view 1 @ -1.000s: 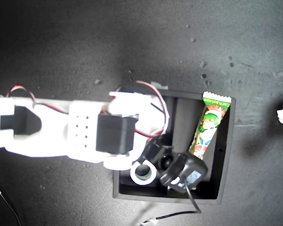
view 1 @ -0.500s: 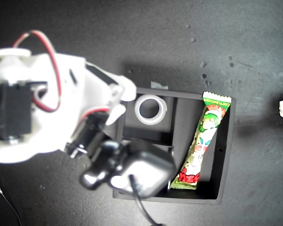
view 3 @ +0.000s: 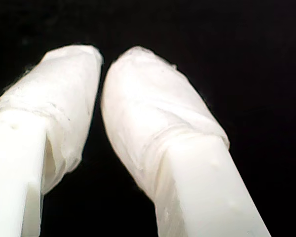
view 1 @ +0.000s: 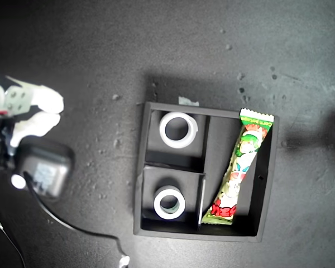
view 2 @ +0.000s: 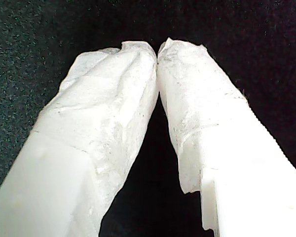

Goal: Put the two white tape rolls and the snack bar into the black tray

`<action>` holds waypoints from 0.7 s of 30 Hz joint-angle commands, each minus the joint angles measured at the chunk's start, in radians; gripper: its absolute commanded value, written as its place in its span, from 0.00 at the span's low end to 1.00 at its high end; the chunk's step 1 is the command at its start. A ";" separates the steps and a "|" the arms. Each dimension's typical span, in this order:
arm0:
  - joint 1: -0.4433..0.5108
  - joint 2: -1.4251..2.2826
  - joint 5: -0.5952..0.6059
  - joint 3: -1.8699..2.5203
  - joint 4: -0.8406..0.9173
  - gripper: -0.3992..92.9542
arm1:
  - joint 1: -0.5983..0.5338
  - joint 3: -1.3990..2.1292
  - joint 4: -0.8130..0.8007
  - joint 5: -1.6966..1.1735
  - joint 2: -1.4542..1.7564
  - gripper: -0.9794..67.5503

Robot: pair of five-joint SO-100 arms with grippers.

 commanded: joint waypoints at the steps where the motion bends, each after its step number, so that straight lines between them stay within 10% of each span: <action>1: 0.061 0.132 -0.066 0.276 -0.138 0.00 | -0.025 0.012 0.015 0.040 -0.003 0.01; 12: 0.163 0.256 -0.167 0.678 -0.367 0.00 | 0.000 0.012 0.057 0.123 -0.003 0.01; 21: 0.156 0.908 -0.201 0.973 -0.178 0.00 | -0.009 0.012 0.015 0.114 -0.003 0.01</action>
